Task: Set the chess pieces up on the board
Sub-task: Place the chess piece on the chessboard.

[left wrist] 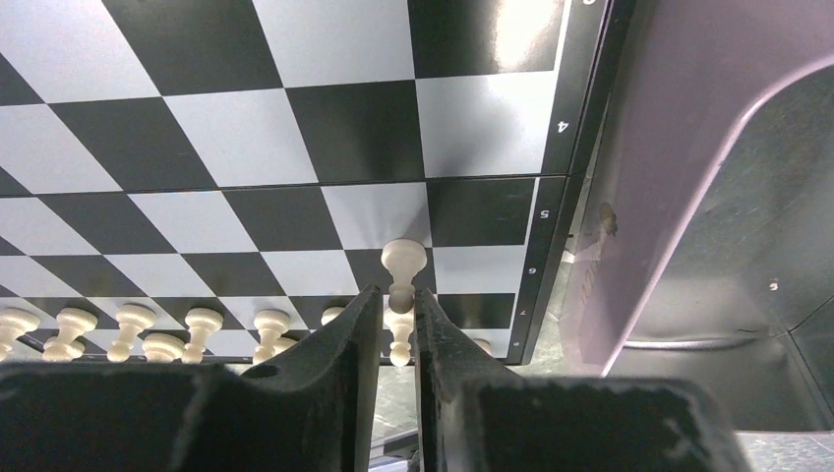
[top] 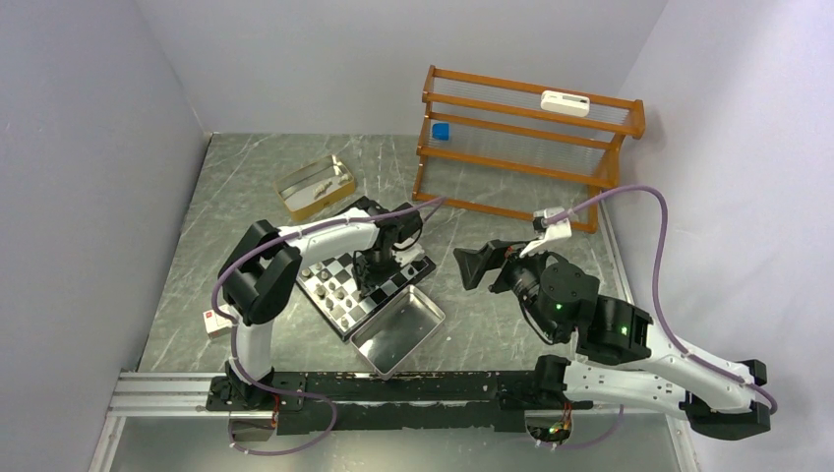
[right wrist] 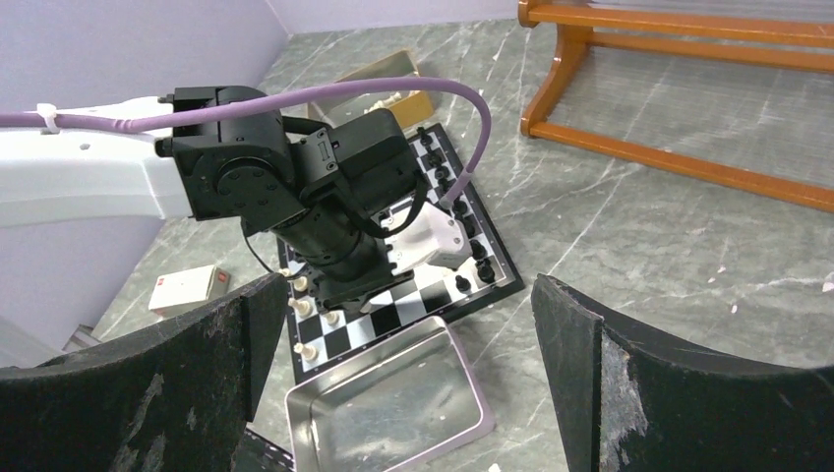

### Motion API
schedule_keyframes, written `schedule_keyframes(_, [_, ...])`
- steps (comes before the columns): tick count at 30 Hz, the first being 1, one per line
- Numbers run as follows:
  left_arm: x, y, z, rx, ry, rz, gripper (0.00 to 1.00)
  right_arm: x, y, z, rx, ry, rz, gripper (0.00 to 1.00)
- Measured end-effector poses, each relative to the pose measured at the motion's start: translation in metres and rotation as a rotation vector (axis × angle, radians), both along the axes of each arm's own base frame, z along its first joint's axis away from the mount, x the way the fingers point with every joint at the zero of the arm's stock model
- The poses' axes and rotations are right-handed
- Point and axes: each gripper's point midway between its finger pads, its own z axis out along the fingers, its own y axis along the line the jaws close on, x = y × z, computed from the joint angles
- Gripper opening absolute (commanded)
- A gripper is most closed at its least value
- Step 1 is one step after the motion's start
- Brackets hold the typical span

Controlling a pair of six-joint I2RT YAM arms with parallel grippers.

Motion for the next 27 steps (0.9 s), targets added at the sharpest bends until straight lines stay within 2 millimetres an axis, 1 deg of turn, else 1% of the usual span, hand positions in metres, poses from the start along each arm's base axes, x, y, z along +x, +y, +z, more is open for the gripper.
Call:
schedule_keyframes(2, [0.001, 0.000, 0.001, 0.000, -0.002, 0.001, 0.23, -0.001, -0.001, 0.001, 0.009, -0.001, 0.000, 1.00])
schedule_keyframes(5, [0.005, -0.005, 0.004, -0.015, -0.016, 0.002, 0.15, -0.001, -0.002, 0.000, 0.014, 0.002, -0.001, 1.00])
schedule_keyframes(7, [0.007, -0.007, 0.005, -0.022, -0.023, 0.003, 0.13, -0.001, -0.001, -0.001, 0.013, 0.005, -0.002, 1.00])
schedule_keyframes(15, [0.007, -0.008, 0.006, -0.030, -0.024, 0.005, 0.10, -0.002, -0.004, -0.001, 0.022, 0.008, -0.003, 1.00])
schedule_keyframes(18, [0.002, -0.008, 0.009, -0.046, -0.019, 0.009, 0.10, -0.003, -0.005, -0.001, 0.027, 0.008, -0.003, 1.00])
schedule_keyframes(22, [-0.007, -0.007, 0.019, -0.076, -0.028, 0.019, 0.09, -0.002, -0.004, -0.002, 0.022, 0.010, -0.002, 1.00])
schedule_keyframes(24, [-0.011, -0.006, 0.024, -0.091, -0.036, 0.022, 0.09, -0.002, -0.002, -0.004, 0.012, 0.013, -0.001, 1.00])
schedule_keyframes(27, [-0.018, -0.003, 0.025, -0.102, -0.039, 0.034, 0.09, -0.001, 0.003, -0.007, -0.005, 0.019, 0.005, 1.00])
